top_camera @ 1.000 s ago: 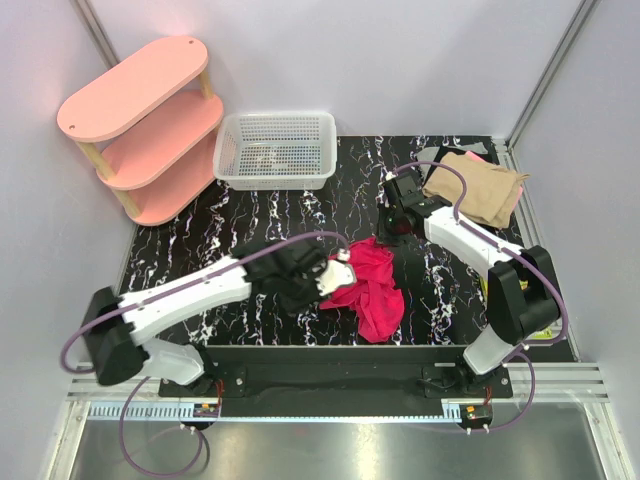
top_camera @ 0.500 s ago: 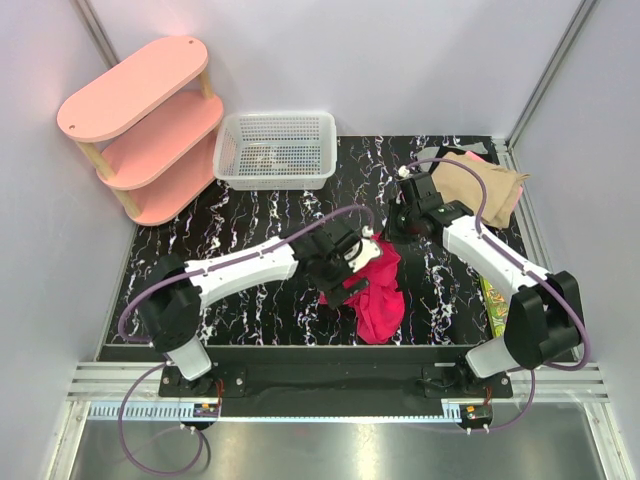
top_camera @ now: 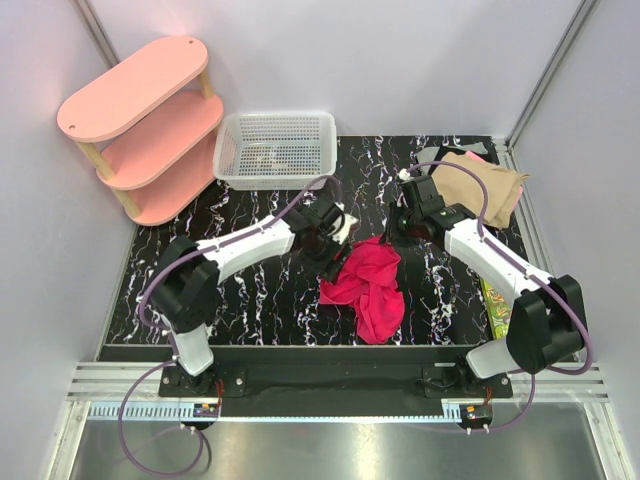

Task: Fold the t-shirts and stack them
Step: Flatten out the tshirt

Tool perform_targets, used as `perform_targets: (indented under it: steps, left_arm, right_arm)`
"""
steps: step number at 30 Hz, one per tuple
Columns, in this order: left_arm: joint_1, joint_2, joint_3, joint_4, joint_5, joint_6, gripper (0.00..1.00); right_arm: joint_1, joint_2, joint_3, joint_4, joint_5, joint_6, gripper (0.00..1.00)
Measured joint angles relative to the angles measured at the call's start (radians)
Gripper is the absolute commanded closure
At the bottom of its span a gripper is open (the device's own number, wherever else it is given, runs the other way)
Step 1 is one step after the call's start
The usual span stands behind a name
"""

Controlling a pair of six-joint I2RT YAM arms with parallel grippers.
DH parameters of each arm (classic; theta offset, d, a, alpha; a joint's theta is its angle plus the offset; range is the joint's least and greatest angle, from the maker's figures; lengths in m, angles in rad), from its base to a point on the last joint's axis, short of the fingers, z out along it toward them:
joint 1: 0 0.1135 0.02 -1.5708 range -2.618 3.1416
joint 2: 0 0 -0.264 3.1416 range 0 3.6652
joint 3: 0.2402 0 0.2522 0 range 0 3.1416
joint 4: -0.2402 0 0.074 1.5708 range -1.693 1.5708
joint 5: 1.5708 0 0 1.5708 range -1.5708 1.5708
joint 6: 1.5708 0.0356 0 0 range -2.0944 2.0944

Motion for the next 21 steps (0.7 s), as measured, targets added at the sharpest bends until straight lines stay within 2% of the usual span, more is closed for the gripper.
perform_targets:
  steps: [5, 12, 15, 16, 17, 19, 20, 21]
  left_arm:
    - [0.07, 0.017, -0.035, 0.001, 0.031, -0.017, 0.43]
    - [0.044, 0.017, -0.062, 0.002, 0.101, -0.022, 0.44]
    - [0.016, 0.017, -0.062, 0.005, 0.121, -0.021, 0.52]
    - [0.006, 0.017, -0.062, 0.006, 0.127, -0.021, 0.57]
    - [0.001, 0.017, -0.064, 0.01, 0.133, -0.022, 0.68]
    - [-0.014, 0.016, -0.076, 0.02, 0.148, -0.024, 0.8]
    - [-0.018, 0.016, -0.084, 0.021, 0.154, -0.024, 0.92]
    - [-0.018, 0.016, -0.092, 0.021, 0.158, -0.024, 0.98]
  right_arm:
    - [0.0, -0.008, 0.0, 0.0, -0.001, 0.0, 1.0]
    - [0.0, -0.008, 0.0, 0.0, -0.002, 0.0, 1.0]
    - [0.0, -0.008, 0.0, 0.0, -0.001, 0.0, 1.0]
    - [0.0, -0.008, 0.0, 0.0, -0.001, 0.0, 1.0]
    - [0.0, -0.008, 0.0, 0.0, -0.001, 0.0, 1.0]
    - [0.0, -0.008, 0.0, -0.001, -0.001, 0.0, 1.0]
    - [0.0, -0.008, 0.0, -0.001, -0.001, 0.0, 1.0]
    - [0.0, -0.008, 0.0, -0.001, -0.001, 0.0, 1.0]
